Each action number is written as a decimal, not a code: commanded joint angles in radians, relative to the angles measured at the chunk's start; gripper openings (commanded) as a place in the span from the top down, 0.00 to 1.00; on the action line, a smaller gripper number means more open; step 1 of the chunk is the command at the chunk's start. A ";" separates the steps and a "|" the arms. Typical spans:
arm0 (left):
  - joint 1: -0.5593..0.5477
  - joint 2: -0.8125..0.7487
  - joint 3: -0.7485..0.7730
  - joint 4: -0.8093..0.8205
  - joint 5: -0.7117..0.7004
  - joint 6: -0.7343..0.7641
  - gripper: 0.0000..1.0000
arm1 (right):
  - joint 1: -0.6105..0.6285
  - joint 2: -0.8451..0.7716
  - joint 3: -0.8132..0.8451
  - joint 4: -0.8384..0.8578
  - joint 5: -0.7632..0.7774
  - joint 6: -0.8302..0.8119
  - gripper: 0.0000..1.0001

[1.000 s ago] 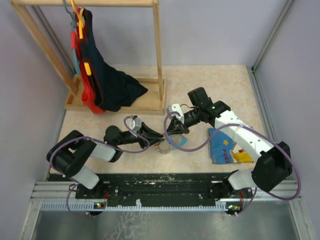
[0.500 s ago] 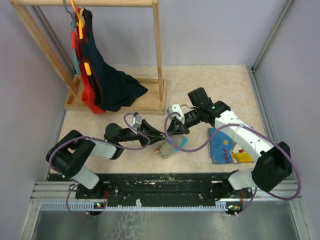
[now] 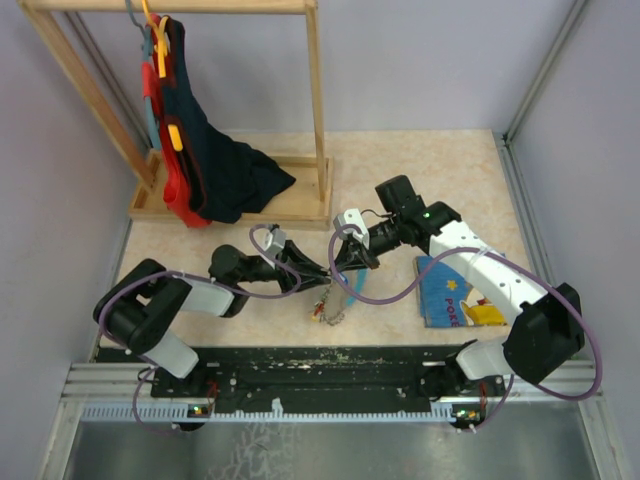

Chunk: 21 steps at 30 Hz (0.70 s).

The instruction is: Remove the keys from the keyring

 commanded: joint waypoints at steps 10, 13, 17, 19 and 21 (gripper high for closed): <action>0.003 0.038 0.012 0.273 0.018 -0.032 0.71 | -0.008 -0.033 0.041 0.026 -0.083 -0.023 1.00; 0.002 0.045 0.015 0.273 0.009 -0.032 0.72 | -0.008 -0.033 0.041 0.027 -0.083 -0.021 1.00; 0.000 0.050 0.024 0.273 0.005 -0.041 0.73 | -0.008 -0.033 0.039 0.029 -0.083 -0.022 1.00; -0.004 0.050 0.029 0.273 0.006 -0.045 0.73 | -0.008 -0.032 0.038 0.030 -0.083 -0.022 1.00; -0.007 0.048 0.033 0.273 0.005 -0.048 0.75 | -0.008 -0.032 0.036 0.031 -0.084 -0.021 1.00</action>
